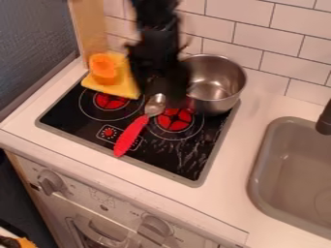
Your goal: Move the silver pot to the lower side of the left burner
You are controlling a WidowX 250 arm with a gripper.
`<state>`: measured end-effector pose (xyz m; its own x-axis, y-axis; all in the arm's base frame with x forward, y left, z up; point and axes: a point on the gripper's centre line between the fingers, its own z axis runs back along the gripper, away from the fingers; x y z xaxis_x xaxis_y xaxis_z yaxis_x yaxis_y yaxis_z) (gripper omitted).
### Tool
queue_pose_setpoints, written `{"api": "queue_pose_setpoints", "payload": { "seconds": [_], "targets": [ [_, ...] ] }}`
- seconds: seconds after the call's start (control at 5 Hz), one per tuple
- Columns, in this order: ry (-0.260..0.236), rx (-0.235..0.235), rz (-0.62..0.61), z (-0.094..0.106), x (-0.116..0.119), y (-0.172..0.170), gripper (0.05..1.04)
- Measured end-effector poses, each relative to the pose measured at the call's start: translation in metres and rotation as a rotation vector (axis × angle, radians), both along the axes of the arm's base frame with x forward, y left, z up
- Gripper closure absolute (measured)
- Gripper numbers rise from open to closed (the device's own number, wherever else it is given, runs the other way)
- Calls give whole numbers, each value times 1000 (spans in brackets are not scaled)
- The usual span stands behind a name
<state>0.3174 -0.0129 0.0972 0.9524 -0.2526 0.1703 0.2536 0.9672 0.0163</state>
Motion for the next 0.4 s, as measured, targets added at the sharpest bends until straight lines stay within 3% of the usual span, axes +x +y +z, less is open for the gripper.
{"api": "queue_pose_setpoints", "payload": {
  "seconds": [0.2,0.4],
  "targets": [
    [-48,-2,-92,18,33,-44,83],
    [-12,17,-114,-10,63,-67,83]
  ]
}}
